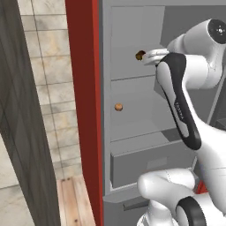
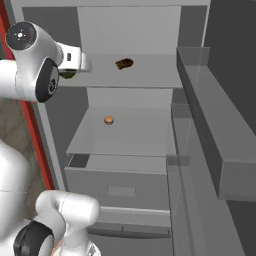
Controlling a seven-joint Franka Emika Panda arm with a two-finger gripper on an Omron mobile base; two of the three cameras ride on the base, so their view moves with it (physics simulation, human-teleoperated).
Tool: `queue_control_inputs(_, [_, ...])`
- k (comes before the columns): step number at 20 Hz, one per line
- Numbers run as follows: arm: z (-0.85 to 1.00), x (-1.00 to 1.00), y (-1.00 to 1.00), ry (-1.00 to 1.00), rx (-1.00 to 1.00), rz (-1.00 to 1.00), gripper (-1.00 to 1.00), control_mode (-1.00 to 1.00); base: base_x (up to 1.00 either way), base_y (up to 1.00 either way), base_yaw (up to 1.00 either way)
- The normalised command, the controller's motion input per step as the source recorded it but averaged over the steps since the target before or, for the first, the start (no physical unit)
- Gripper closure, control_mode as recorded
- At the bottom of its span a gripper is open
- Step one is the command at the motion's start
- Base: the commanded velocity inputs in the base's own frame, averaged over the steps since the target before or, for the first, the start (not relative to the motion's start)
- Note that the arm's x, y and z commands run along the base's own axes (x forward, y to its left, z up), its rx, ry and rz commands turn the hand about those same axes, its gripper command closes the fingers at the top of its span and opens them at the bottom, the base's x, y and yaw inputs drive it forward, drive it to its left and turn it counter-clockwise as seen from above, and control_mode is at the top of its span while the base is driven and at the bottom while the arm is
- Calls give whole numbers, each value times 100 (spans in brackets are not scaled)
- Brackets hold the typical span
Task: Place the lime in the correct fridge rack based on whether it is a fruit or vegetable. Finally, close the fridge door.
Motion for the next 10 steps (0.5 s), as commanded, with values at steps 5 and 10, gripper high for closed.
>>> queue_control_inputs(5, [-51,92,0,0,0,0,100,-100,0,0,0])
queue_control_inputs(10, [-20,96,-8,0,0,0,100,-100,0,0,0])
